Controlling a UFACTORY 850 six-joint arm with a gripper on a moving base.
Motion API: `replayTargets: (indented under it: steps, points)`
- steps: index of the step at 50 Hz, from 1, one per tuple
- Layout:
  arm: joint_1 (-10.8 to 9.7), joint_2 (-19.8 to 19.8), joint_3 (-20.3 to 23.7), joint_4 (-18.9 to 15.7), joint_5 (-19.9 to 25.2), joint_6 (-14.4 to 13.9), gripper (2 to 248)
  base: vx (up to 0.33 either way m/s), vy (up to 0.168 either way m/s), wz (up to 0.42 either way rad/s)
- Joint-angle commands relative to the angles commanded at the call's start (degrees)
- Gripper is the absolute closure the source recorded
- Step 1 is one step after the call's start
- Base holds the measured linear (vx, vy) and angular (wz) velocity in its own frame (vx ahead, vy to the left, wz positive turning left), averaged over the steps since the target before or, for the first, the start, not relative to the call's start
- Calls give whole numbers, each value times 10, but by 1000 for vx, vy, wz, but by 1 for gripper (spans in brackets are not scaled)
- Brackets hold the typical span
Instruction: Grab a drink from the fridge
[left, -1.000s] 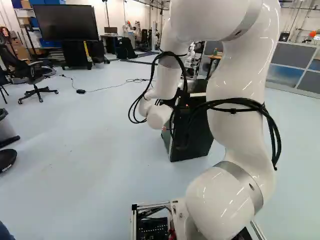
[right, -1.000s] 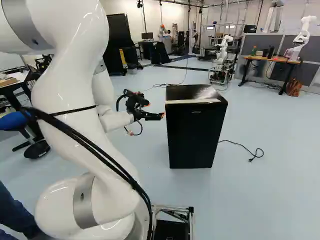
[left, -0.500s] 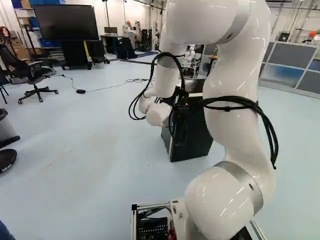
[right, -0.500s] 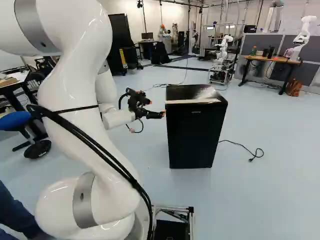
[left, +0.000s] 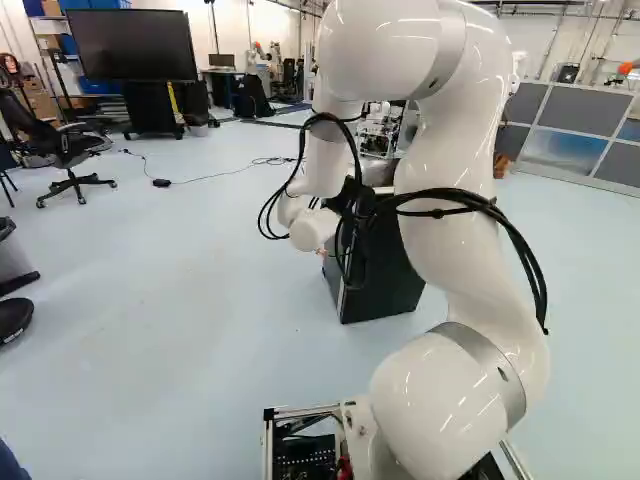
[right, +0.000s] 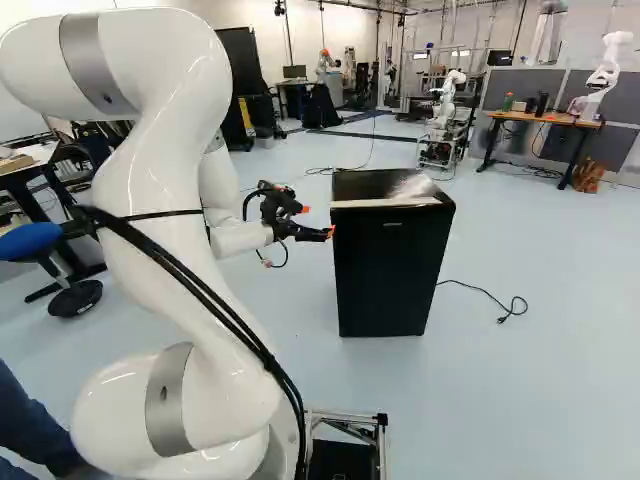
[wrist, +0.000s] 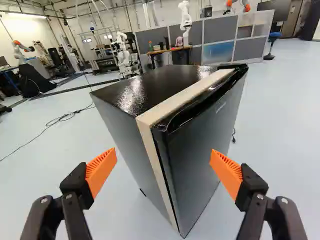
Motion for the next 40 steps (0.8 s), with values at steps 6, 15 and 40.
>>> replayTargets:
  steps: [6,15,40]
  points:
    - [-1,-15,-9,8,0,0,3,0,0,0]
    - [-3,-26,-21,21,0,0,3,0,0,0]
    - [-23,-50,-57,35,0,0,3,0,0,0]
